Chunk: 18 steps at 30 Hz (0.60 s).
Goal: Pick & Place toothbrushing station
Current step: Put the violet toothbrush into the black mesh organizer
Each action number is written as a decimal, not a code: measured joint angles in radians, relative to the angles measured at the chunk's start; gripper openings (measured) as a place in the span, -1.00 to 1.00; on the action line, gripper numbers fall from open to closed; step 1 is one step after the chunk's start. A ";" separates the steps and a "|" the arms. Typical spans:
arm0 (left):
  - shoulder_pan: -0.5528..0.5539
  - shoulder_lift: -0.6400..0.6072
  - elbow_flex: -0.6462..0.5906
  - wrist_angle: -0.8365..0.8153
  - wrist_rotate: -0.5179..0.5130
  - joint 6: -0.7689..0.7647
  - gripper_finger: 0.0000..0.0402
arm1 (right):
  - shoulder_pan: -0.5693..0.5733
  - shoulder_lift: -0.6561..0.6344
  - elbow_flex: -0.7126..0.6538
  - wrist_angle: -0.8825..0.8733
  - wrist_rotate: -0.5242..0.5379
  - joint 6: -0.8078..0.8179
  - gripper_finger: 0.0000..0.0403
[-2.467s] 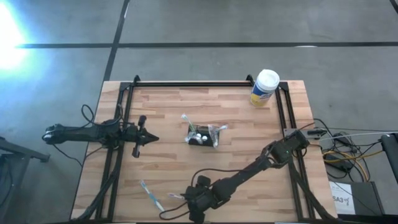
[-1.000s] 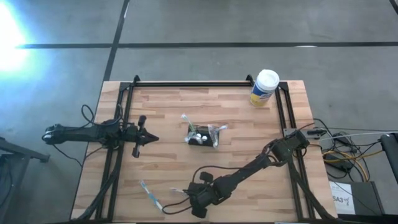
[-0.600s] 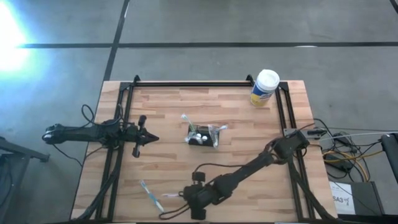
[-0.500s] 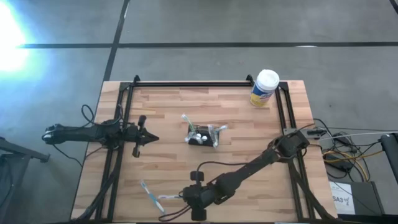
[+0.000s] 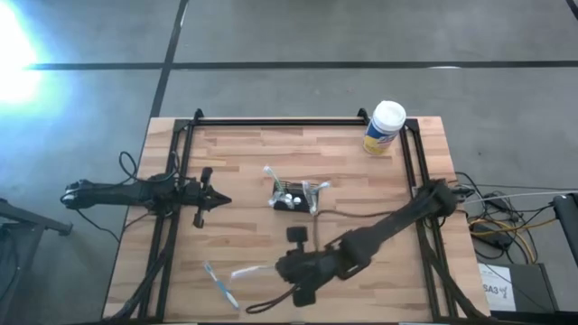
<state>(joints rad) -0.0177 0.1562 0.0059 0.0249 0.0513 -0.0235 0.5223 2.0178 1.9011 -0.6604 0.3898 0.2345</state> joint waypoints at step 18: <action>0.001 -0.011 0.023 0.026 -0.016 -0.008 -0.91 | -0.006 -0.563 -0.343 0.052 0.155 -0.202 -0.97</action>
<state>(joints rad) -0.0170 0.1452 0.0291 0.0508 0.0348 -0.0313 0.5159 1.4550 1.5579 -0.6089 0.5443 0.0329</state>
